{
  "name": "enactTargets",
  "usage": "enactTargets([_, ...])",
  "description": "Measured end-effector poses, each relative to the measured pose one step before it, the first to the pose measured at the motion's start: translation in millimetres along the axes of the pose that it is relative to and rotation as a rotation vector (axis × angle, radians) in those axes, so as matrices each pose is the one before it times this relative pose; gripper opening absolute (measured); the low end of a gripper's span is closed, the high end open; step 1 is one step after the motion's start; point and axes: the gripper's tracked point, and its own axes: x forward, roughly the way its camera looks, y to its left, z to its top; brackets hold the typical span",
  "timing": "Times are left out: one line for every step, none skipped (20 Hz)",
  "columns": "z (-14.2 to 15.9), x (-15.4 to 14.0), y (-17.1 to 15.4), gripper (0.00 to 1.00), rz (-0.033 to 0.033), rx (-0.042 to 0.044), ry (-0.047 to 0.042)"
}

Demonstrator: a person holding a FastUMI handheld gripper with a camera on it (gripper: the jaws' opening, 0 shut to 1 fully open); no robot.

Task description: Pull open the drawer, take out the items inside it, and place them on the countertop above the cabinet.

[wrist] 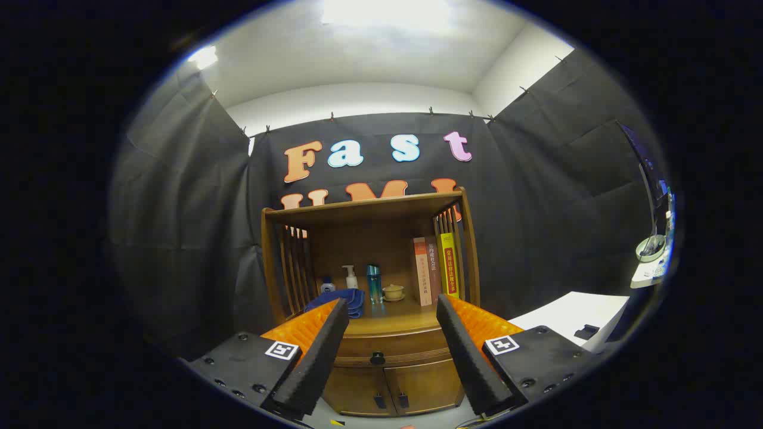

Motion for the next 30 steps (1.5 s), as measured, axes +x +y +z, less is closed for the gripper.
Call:
enactTargets([0.47, -0.72, -1.22, 0.98, -0.00670, -0.00711, 0.00112])
enactTargets([1.96, -0.57, -3.58, 0.98, -0.01135, -0.00144, -0.00366])
enactTargets([1.53, 0.50, -0.98, 0.98, -0.00491, 0.00431, -0.00347])
enactTargets([-1.19, 0.60, 3.33, 0.98, 0.00295, 0.00435, 0.00331])
enactTargets([-2.24, 0.05, 2.68, 0.98, 0.00583, 0.00147, 0.00579])
enactTargets([-1.34, 0.42, 1.35, 0.98, 0.00250, -0.00195, 0.00574])
enactTargets([-2.15, 0.23, 0.12, 0.98, 0.00007, -0.00186, 0.00527])
enactTargets([-2.84, 0.25, 1.19, 0.98, 0.00375, -0.00034, 0.00424])
enactTargets([-0.71, 0.44, 2.92, 0.98, 0.00456, 0.00075, 0.00287])
enactTargets([0.51, 1.35, 1.93, 0.98, 0.00459, 0.00096, 0.00143])
enactTargets([0.40, 0.76, 0.45, 0.98, 0.00130, 0.00074, -0.00088])
enactTargets([0.74, -0.32, -1.49, 0.98, -0.00528, 0.00196, -0.00120])
enactTargets([0.34, 0.42, -1.57, 0.98, -0.00508, 0.00345, 0.00014])
enactTargets([1.16, -0.60, 0.31, 0.98, -0.00007, 0.00397, -0.00108])
enactTargets([0.75, 0.09, 0.15, 0.98, 0.00005, 0.00235, -0.00087])
enactTargets([-0.11, -0.63, -0.36, 0.98, -0.00148, 0.00026, -0.00025])
enactTargets([0.60, 0.47, -0.57, 0.98, -0.00225, -0.00454, -0.00044])
enactTargets([2.59, 0.22, -3.58, 0.98, -0.00996, -0.00484, -0.00122])
enactTargets([-0.68, -0.28, -3.65, 0.98, -0.00846, 0.00010, 0.00140])
enactTargets([0.06, -0.23, 1.18, 0.98, 0.00470, 0.00213, -0.00109])
enactTargets([0.49, 0.34, -0.42, 0.98, -0.00173, 0.00194, -0.00167])
enactTargets([0.53, 1.27, -3.18, 0.98, -0.00952, 0.00310, -0.00229])
enactTargets([-1.61, 1.94, -1.31, 0.98, -0.00560, 0.00356, 0.00313])
enactTargets([-3.29, 0.90, 1.04, 0.98, -0.00049, 0.00290, 0.00883])
enactTargets([-2.62, 0.38, 1.81, 0.98, 0.00258, 0.00268, 0.00656])
enactTargets([0.02, -1.15, 3.53, 0.98, 0.00393, -0.00017, 0.00161])
enactTargets([0.26, 0.65, 2.65, 0.98, 0.00320, -0.00415, 0.00071])
enactTargets([0.22, -1.07, 2.00, 0.98, 0.00403, -0.00585, 0.00170])
enactTargets([0.67, 0.06, 3.45, 0.98, 0.00524, -0.00559, -0.00316])
enactTargets([0.34, 0.08, 3.06, 0.98, 0.00466, -0.00595, -0.00161])
